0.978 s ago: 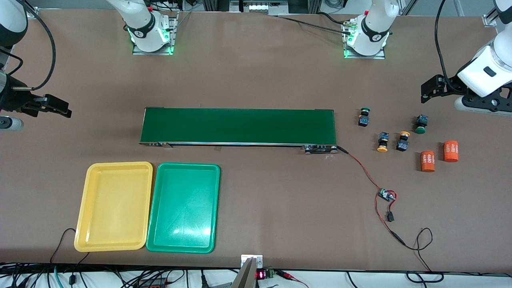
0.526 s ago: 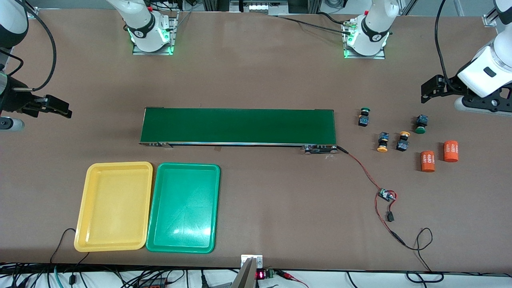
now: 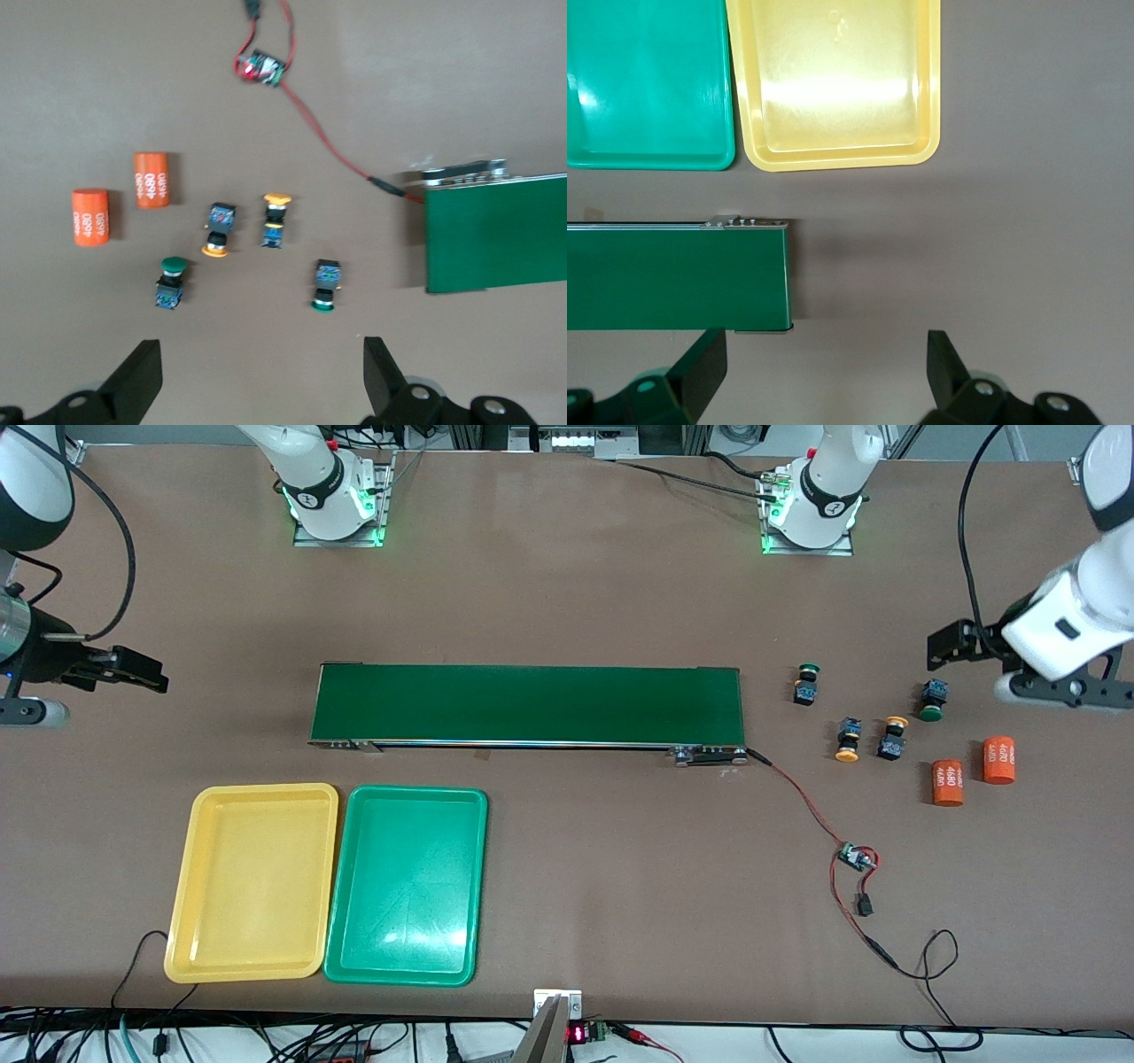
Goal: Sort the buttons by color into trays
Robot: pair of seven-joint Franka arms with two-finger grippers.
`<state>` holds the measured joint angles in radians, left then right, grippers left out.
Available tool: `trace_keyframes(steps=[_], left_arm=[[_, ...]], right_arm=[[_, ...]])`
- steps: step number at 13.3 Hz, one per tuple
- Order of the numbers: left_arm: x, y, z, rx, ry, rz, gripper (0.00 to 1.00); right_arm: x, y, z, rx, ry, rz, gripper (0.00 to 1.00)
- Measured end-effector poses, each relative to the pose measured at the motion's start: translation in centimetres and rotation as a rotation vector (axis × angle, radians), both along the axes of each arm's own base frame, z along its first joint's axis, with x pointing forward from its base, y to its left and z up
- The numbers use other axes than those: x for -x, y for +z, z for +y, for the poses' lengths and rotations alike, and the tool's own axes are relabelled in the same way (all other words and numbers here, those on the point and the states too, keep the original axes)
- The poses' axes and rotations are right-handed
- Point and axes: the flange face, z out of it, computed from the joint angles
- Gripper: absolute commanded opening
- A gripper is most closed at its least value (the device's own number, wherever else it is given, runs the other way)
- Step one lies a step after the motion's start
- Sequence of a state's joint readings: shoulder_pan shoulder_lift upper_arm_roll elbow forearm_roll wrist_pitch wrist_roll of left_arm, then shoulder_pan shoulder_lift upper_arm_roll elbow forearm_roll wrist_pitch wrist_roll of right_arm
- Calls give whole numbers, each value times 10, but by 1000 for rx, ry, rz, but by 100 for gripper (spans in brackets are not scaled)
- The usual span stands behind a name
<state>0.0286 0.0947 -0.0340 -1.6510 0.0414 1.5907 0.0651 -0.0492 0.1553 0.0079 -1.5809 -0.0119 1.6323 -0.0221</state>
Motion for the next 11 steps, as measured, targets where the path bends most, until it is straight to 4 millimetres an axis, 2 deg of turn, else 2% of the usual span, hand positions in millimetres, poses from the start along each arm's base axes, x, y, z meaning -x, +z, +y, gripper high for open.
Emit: trace_keyframes(steps=[2, 6, 8, 11], left_arm=[[-18, -41, 39, -34, 32, 30, 100], [-49, -114, 76, -86, -14, 29, 100], [-62, -154, 103, -71, -62, -3, 100], [-67, -215, 139, -58, -87, -48, 100]], right_arm=[[-3, -9, 0, -1, 1, 18, 100], [0, -21, 2, -3, 2, 81, 100], [0, -23, 2, -4, 2, 85, 100], [0, -23, 2, -4, 3, 85, 100]])
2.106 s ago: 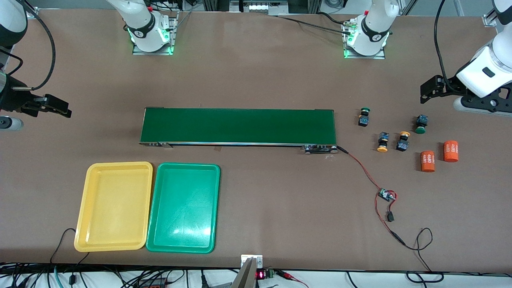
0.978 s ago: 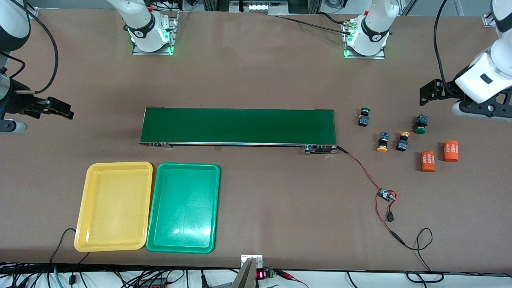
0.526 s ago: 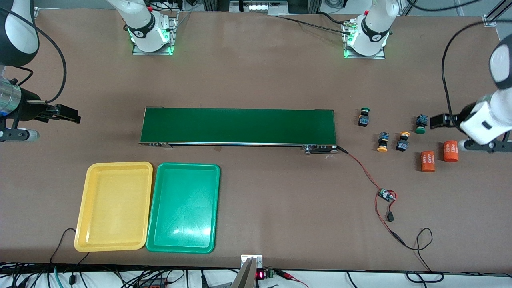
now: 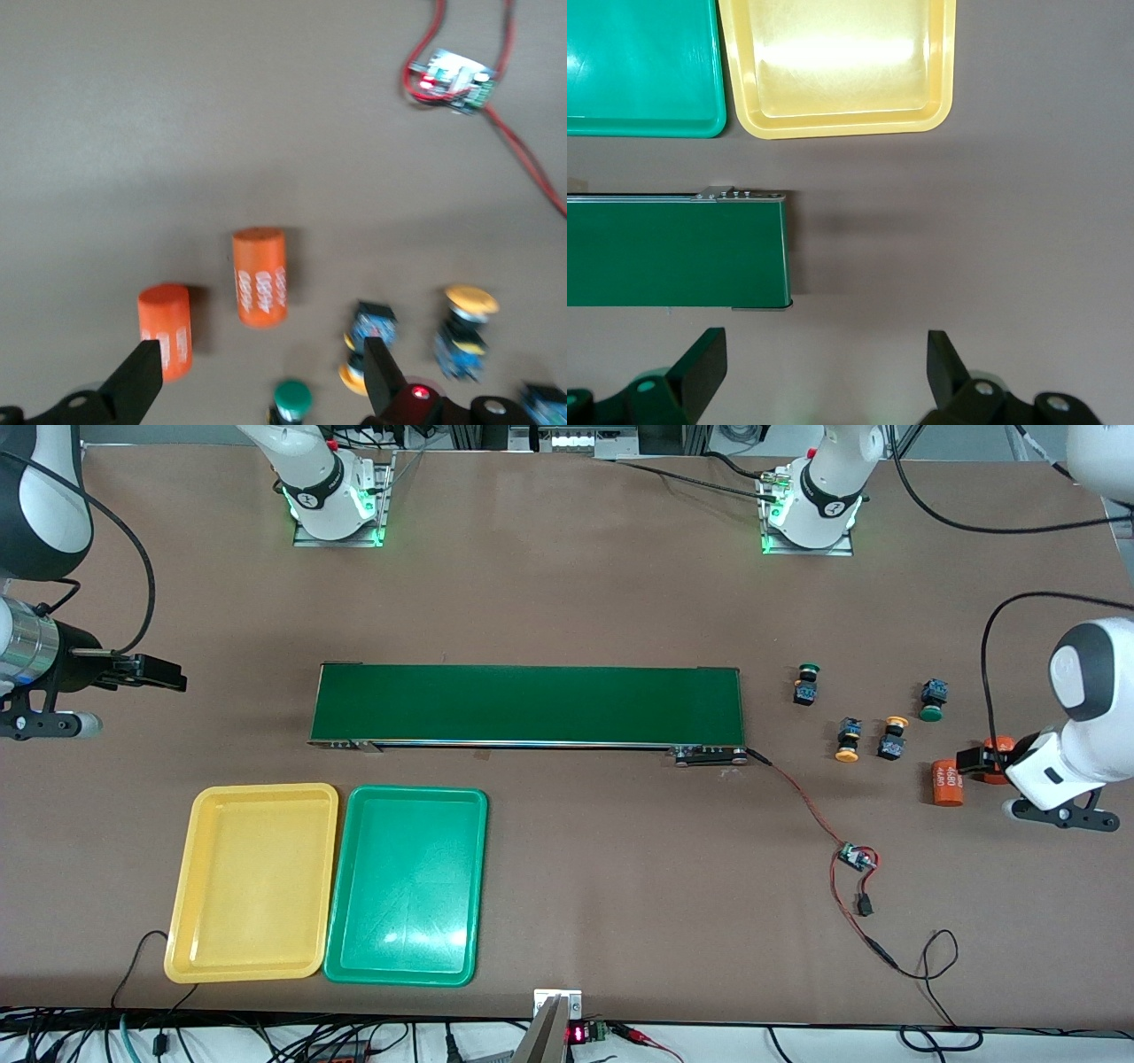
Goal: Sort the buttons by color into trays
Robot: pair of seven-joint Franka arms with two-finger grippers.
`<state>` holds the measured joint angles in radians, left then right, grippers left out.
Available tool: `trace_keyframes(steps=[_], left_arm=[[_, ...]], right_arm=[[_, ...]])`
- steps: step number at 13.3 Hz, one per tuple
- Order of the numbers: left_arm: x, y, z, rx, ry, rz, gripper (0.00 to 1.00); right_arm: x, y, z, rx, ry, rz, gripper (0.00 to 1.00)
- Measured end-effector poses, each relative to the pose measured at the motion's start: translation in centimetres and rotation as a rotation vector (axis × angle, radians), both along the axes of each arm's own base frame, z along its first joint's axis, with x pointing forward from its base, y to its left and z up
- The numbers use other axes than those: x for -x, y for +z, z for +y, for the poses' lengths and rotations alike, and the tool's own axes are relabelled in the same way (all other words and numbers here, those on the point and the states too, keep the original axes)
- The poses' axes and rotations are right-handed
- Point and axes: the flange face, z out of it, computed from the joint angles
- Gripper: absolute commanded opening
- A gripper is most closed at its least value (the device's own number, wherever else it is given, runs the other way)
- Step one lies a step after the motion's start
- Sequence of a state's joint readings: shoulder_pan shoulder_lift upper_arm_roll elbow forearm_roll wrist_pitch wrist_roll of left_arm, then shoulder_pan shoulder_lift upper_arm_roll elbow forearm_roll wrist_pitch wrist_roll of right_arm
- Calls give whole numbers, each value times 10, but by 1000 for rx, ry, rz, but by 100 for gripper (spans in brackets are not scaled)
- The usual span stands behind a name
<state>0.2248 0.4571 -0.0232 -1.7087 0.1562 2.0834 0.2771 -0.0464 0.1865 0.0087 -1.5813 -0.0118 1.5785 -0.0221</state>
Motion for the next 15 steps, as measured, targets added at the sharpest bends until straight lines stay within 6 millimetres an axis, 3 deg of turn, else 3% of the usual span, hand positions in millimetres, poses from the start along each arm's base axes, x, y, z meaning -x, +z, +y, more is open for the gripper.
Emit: trace_keyframes(steps=[7, 11, 13, 15], left_arm=[[46, -110, 25, 16, -61, -159, 97], [59, -142, 40, 28, -46, -143, 33], [59, -143, 38, 31, -49, -142, 23], [57, -139, 34, 34, -56, -145, 21]], right_arm=[[0, -2, 0, 0, 1, 4, 100], [-1, -2, 0, 0, 1, 5, 100], [-1, -2, 0, 0, 1, 5, 100], [-1, -2, 1, -1, 1, 5, 100]])
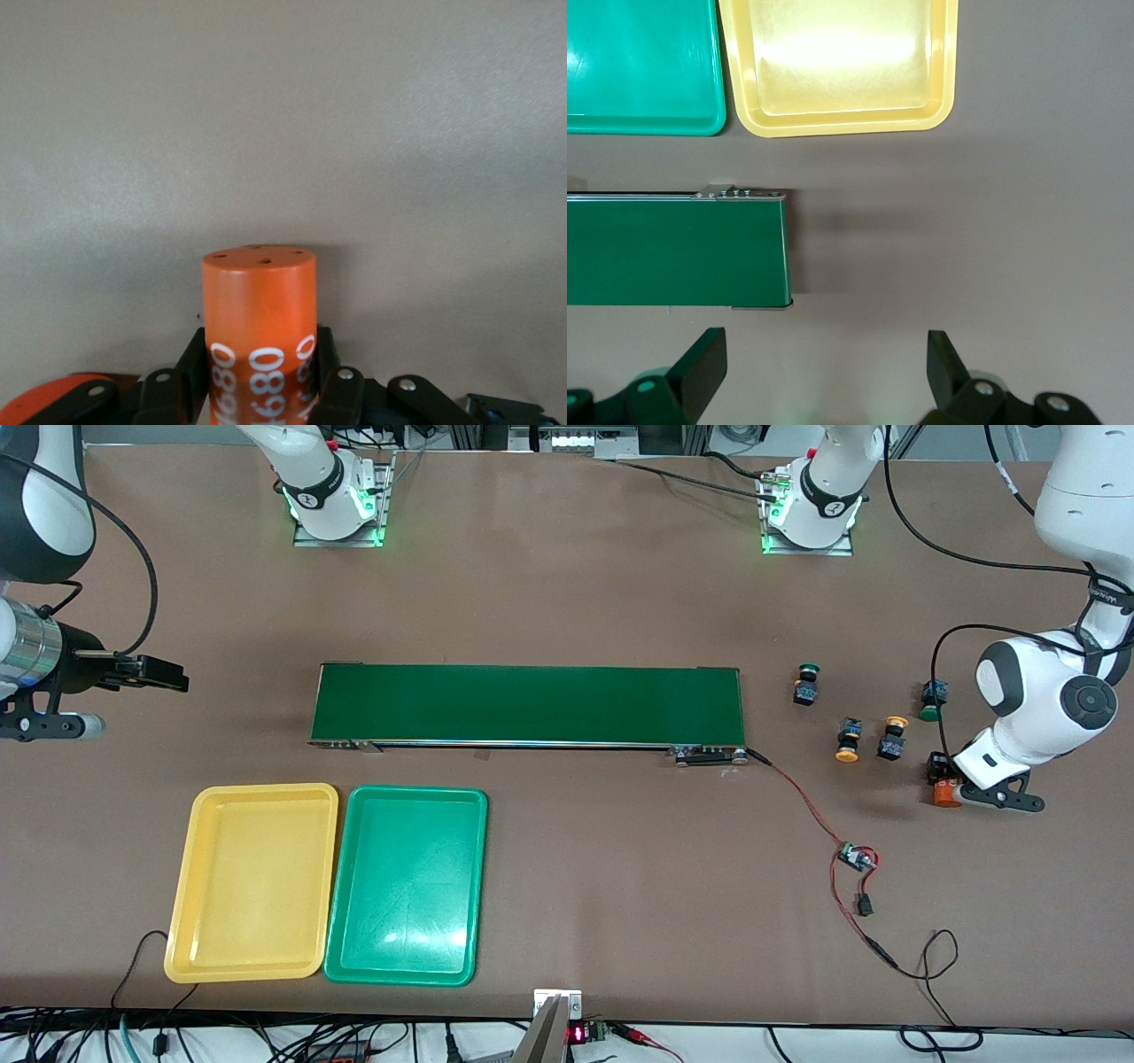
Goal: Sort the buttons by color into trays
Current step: 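Carry the orange cylinder onto the green conveyor and open the left gripper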
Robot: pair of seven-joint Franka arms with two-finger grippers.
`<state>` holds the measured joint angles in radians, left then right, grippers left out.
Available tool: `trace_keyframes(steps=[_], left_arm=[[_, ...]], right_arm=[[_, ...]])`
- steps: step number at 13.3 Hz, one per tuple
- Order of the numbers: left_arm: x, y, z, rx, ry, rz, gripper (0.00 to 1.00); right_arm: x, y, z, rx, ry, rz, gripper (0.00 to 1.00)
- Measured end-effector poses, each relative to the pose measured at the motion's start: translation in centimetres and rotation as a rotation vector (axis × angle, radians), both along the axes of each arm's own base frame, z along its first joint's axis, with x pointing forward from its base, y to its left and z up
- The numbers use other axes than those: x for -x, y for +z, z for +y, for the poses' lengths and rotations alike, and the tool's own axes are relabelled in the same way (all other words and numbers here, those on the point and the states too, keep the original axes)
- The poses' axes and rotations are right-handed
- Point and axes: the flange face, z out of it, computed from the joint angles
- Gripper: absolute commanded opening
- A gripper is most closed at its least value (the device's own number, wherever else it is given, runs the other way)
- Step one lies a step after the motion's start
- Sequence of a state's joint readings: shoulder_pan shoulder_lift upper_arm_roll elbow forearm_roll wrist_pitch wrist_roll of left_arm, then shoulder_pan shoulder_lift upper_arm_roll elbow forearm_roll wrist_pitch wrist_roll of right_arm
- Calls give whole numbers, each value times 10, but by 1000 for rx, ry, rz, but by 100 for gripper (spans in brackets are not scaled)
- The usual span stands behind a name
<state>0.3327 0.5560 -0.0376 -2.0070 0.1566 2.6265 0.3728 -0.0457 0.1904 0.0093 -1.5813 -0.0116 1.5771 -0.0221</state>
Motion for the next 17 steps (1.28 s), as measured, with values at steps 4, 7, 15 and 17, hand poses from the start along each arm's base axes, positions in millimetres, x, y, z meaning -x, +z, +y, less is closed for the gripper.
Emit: trace_keyframes(steps=[4, 7, 15, 17], left_arm=[[-18, 57, -47, 34, -70, 102, 13], [-31, 132, -114, 68, -223, 298, 9], [-8, 157, -334, 198, -890, 417, 7], [10, 136, -382, 222, -985, 360, 7]], right_arm=[[0, 0, 2, -5, 25, 0, 100], [0, 0, 2, -5, 28, 0, 100], [0, -1, 2, -6, 30, 2, 100], [0, -1, 2, -6, 30, 2, 100]])
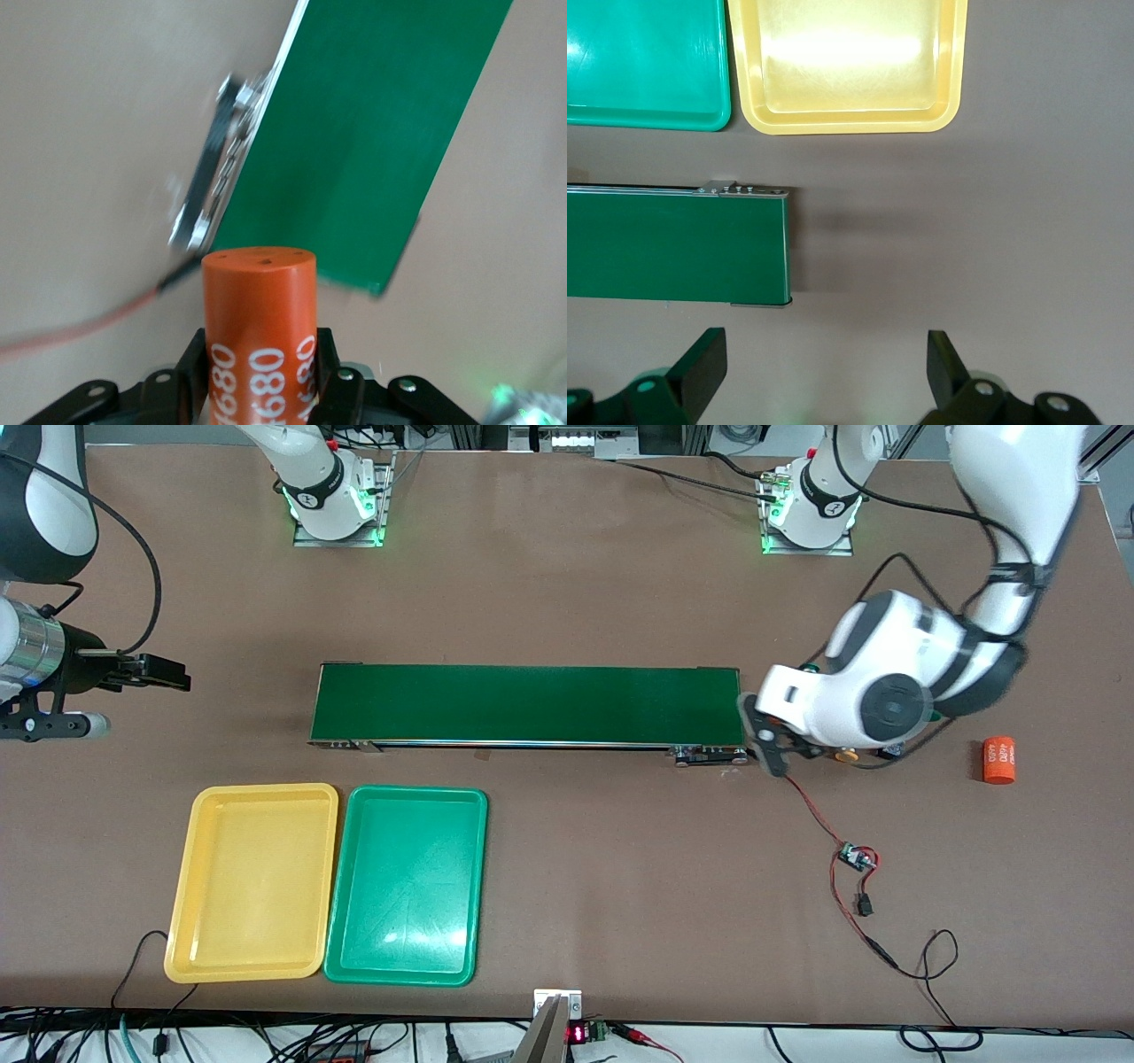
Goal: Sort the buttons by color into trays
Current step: 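Carry the orange cylinder onto the green conveyor and open the left gripper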
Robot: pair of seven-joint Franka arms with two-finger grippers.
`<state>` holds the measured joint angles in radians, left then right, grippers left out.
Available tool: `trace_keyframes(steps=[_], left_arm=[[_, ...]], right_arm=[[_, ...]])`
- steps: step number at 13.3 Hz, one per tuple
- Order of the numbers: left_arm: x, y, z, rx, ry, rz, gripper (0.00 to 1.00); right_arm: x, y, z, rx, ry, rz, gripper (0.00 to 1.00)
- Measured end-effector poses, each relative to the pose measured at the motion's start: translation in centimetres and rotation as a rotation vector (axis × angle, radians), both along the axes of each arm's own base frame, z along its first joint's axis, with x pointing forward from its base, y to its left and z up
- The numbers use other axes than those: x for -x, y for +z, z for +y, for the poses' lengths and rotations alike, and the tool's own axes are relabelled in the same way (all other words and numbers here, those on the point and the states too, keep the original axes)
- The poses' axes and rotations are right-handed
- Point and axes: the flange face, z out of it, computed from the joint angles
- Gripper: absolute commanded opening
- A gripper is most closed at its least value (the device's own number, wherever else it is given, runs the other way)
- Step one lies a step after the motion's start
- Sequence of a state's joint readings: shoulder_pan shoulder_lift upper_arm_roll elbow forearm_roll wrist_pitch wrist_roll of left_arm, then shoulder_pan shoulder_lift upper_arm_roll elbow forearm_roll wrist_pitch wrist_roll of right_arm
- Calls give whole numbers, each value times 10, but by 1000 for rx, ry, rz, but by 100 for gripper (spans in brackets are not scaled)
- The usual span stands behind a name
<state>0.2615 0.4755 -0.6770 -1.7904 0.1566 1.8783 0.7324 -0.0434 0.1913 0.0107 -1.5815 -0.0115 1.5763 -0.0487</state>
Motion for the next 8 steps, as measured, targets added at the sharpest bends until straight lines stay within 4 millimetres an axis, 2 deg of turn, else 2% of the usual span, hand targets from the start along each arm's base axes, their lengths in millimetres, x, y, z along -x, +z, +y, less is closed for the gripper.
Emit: trace_keyframes(steps=[3, 8], left_arm=[[31, -30, -44, 42, -111, -74, 7], [58, -51, -76, 37, -243, -152, 11]], right_arm=[[0, 0, 0, 0, 0, 0, 100], [0, 0, 0, 0, 0, 1, 100]])
